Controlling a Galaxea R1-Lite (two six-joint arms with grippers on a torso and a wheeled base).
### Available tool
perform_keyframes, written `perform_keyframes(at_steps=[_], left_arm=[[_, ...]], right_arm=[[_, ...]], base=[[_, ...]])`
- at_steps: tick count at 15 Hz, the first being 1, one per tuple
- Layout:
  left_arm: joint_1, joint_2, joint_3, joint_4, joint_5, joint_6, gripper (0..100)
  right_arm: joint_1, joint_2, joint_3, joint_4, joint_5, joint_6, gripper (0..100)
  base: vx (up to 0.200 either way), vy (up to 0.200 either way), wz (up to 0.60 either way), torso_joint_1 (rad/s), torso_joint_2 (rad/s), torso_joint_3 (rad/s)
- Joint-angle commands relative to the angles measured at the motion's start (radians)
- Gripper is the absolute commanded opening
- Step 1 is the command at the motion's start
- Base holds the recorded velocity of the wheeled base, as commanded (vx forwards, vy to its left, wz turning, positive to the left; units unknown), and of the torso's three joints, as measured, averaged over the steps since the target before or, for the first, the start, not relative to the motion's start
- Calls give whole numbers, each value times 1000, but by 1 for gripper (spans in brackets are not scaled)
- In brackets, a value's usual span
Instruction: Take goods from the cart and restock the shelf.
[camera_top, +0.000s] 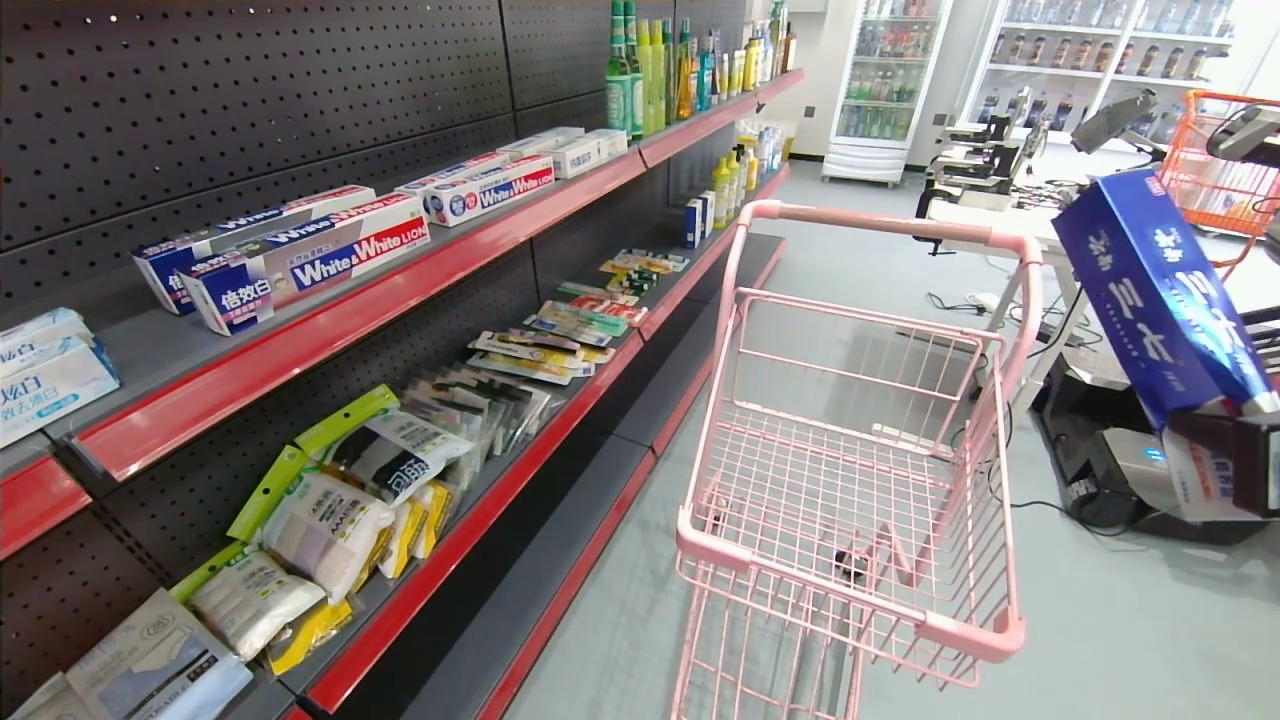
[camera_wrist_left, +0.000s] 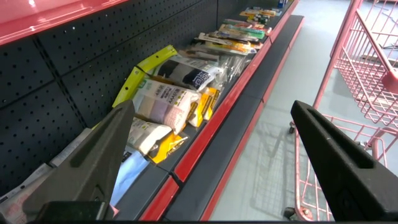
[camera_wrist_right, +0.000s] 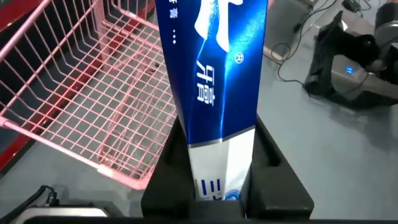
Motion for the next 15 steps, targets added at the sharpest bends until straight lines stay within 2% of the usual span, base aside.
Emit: perform_keyframes(at_steps=[1, 5, 15], left_arm=[[2, 1, 0, -1, 1, 0, 100], [0, 1, 0, -1, 1, 0, 100], [0, 1, 0, 1, 1, 0, 100]], right_arm=[[2, -109, 34, 0, -1, 0, 0], [-1, -219, 92, 3, -10, -1, 0], [-55, -270, 112, 3, -9, -38, 0]], base=[[0, 0, 0, 0, 0, 0], [0, 0, 0, 0, 0, 0], [0, 0, 0, 0, 0, 0]])
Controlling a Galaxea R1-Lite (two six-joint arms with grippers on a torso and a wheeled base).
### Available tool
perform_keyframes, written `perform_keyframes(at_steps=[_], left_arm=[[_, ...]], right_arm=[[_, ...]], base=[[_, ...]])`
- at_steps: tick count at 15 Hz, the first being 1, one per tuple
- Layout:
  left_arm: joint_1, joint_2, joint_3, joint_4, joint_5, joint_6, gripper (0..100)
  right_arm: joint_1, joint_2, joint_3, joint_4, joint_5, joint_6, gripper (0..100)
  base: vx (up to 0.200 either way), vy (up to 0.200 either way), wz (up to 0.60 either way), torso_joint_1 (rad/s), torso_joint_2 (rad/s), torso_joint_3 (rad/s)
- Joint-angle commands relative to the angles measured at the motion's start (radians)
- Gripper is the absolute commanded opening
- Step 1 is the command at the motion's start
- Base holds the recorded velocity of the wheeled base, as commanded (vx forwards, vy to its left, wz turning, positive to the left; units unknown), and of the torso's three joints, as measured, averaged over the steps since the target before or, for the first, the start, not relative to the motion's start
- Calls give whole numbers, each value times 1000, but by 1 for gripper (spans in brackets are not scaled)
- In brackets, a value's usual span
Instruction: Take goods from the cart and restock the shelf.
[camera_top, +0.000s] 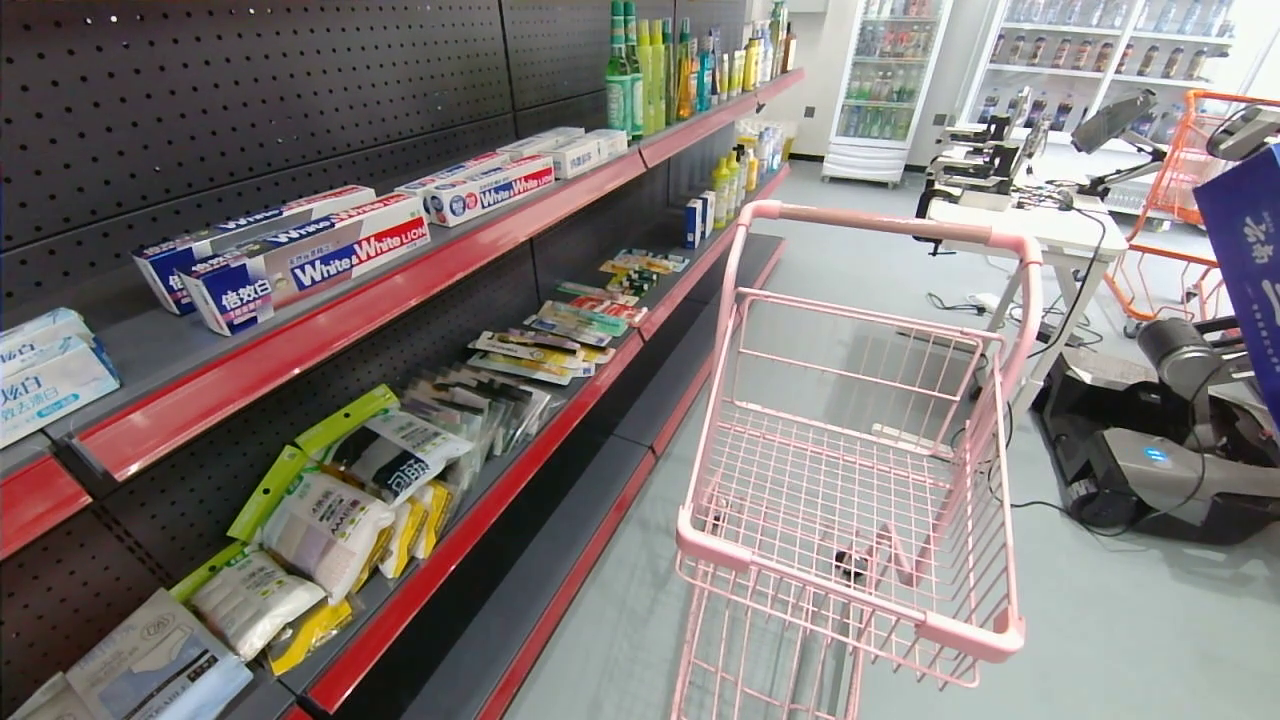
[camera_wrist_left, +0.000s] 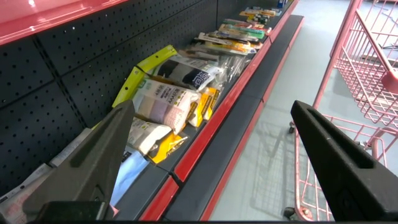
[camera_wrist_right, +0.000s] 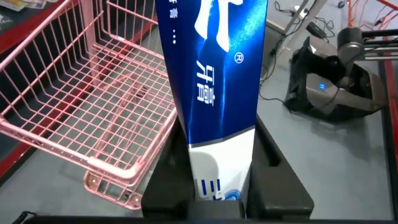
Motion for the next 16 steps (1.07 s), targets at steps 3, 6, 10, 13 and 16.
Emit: perform_keyframes(at_steps=[3, 6, 10, 13, 16], left_arm=[[0, 1, 0, 1, 1, 0, 100], [0, 1, 0, -1, 1, 0, 100], [0, 1, 0, 1, 1, 0, 100], [2, 1, 0, -1, 1, 0, 100], [0, 1, 0, -1, 1, 0, 100]], right_arm=[[-37, -8, 8, 0, 0, -8, 0], [-43, -21, 29, 0, 1, -32, 0], [-41, -23, 32, -3, 6, -48, 0], [-41, -24, 32, -6, 6, -58, 0], [-41, -24, 31, -12, 7, -78, 0]], base=[[0, 0, 0, 0, 0, 0], [0, 0, 0, 0, 0, 0], [0, 0, 0, 83, -184, -112], [0, 0, 0, 209, -483, -286], [0, 0, 0, 243, -548, -308]])
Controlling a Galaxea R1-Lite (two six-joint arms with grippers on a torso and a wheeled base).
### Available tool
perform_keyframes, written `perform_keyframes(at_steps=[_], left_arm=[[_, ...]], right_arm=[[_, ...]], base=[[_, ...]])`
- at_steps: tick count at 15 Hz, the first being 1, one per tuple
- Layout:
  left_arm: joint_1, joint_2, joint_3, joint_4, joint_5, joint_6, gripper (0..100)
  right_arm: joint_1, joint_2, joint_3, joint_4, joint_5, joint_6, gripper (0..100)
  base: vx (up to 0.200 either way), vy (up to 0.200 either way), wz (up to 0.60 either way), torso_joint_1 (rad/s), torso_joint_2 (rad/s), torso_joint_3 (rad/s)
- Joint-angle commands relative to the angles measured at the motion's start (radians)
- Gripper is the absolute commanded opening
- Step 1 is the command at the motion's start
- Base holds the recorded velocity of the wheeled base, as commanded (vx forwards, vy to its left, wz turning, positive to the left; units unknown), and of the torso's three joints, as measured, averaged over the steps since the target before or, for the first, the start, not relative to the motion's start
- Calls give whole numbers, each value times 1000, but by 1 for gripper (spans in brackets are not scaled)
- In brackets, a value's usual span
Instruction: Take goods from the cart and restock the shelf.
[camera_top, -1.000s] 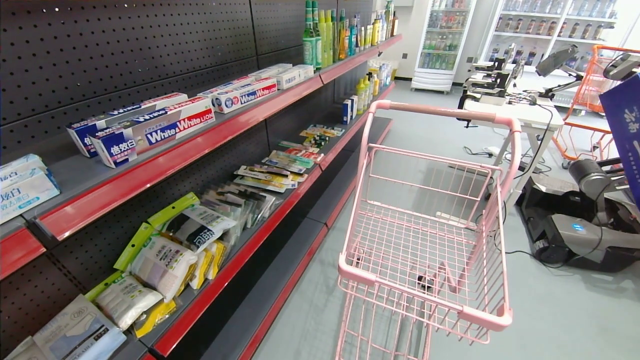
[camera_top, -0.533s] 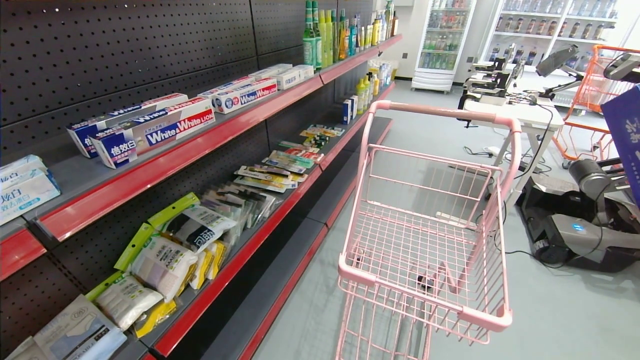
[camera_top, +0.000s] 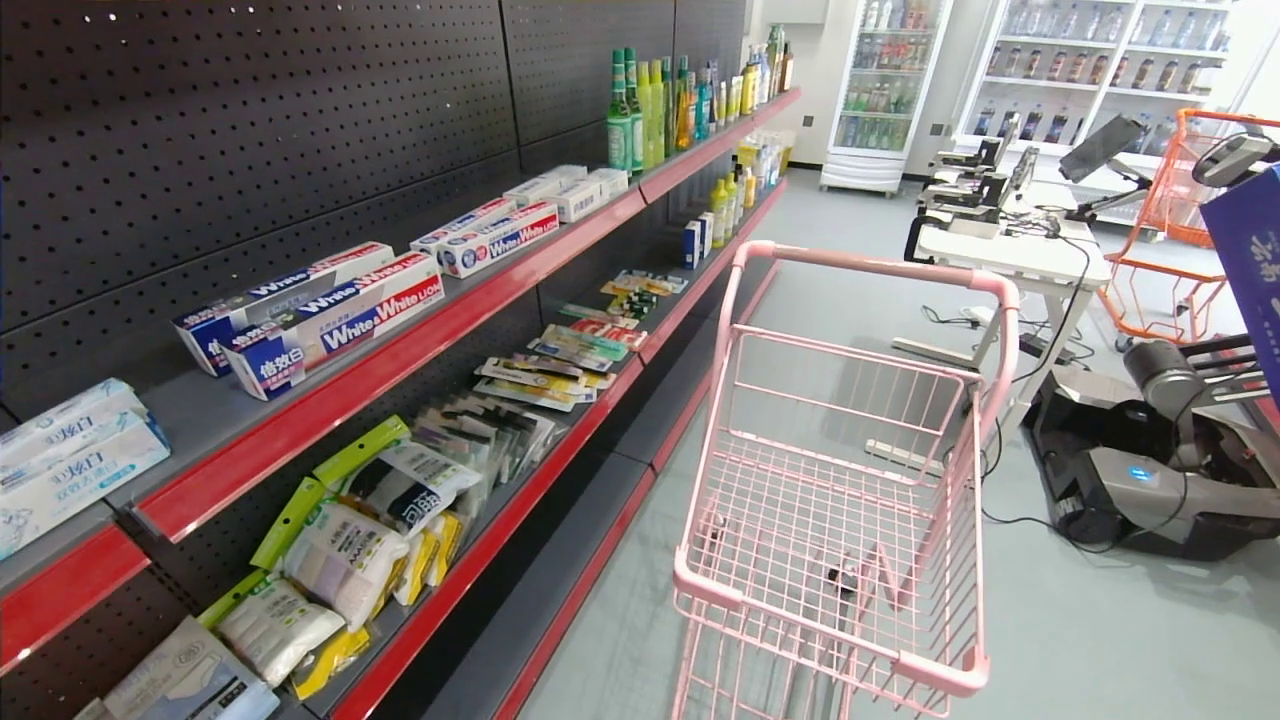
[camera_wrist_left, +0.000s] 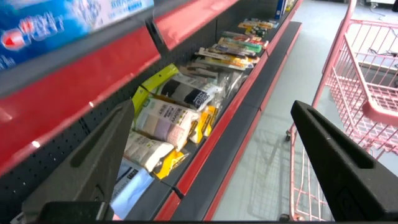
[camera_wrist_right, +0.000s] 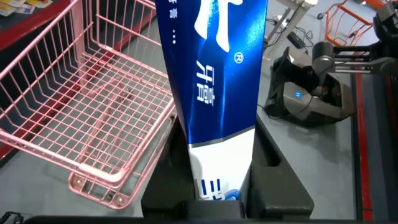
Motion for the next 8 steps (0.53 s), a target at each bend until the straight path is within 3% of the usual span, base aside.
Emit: perform_keyframes(at_steps=[1, 8], left_arm=[[0, 1, 0, 0, 1, 0, 100], [0, 1, 0, 0, 1, 0, 100]], right_arm=[[2, 6, -3, -1, 1, -5, 0], [5, 31, -7, -1, 2, -34, 0]], base=[[0, 0, 0, 261, -583, -330], [0, 0, 0, 226, -500, -273]])
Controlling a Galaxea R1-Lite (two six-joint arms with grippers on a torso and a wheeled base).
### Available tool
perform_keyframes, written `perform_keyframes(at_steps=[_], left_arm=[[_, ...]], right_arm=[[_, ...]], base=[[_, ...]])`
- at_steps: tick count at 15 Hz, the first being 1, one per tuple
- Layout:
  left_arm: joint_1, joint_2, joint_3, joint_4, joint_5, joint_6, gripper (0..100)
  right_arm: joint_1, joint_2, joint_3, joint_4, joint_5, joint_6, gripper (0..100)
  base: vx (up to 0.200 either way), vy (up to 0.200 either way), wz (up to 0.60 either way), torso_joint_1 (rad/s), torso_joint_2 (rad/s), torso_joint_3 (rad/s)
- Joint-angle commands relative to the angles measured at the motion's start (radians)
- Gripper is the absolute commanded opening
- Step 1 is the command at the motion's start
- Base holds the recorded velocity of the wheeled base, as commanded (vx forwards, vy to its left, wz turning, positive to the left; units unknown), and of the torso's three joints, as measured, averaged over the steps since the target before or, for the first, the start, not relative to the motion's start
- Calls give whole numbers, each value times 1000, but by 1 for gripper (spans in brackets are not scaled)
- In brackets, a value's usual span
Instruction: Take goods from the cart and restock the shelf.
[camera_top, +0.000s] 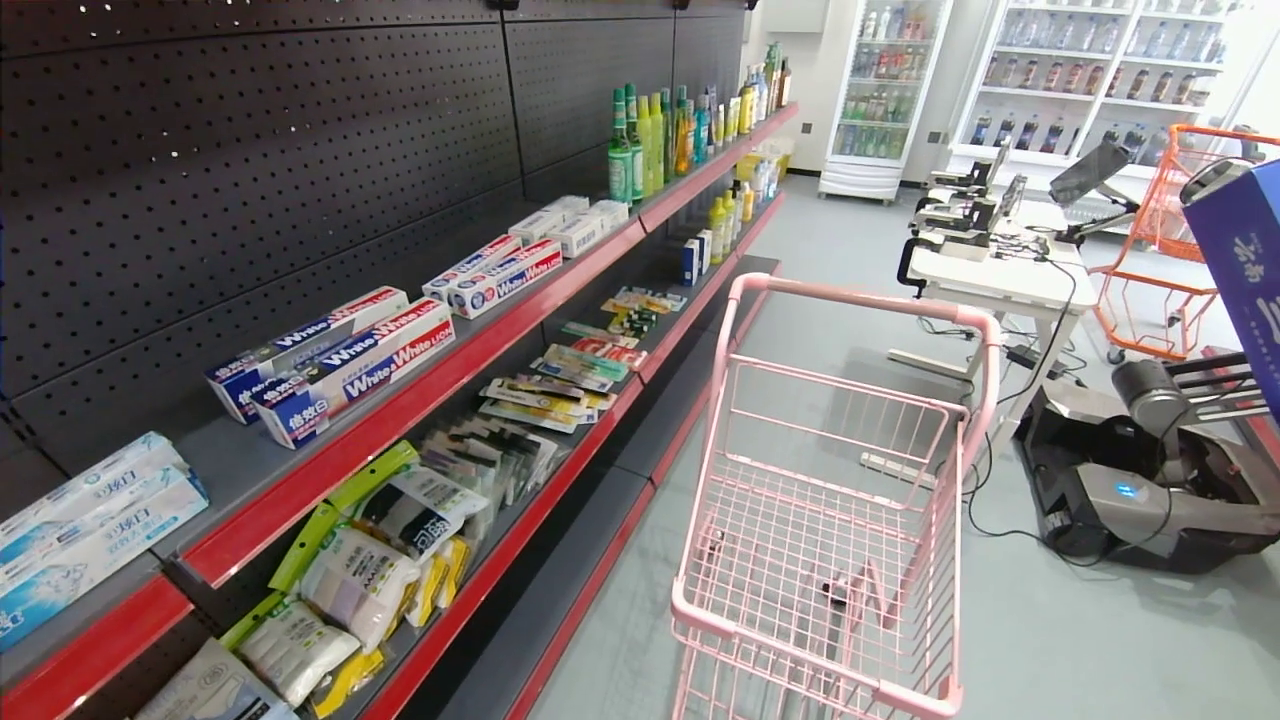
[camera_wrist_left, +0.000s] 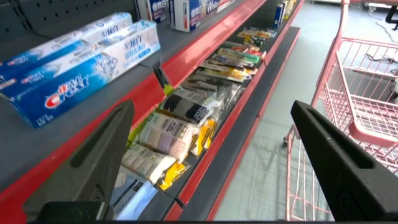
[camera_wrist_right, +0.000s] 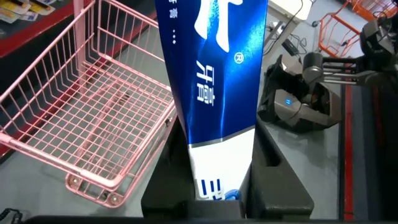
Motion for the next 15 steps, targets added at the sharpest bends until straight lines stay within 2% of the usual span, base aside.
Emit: perform_keyframes(at_steps=[1, 15], left_arm=[[0, 1, 0, 0, 0, 0, 100], [0, 1, 0, 0, 0, 0, 100]], right_arm=[[2, 18, -2, 0, 0, -3, 0], [-3, 73, -22, -12, 6, -30, 0]], base=[[0, 0, 0, 183, -388, -212], [0, 0, 0, 169, -347, -184]])
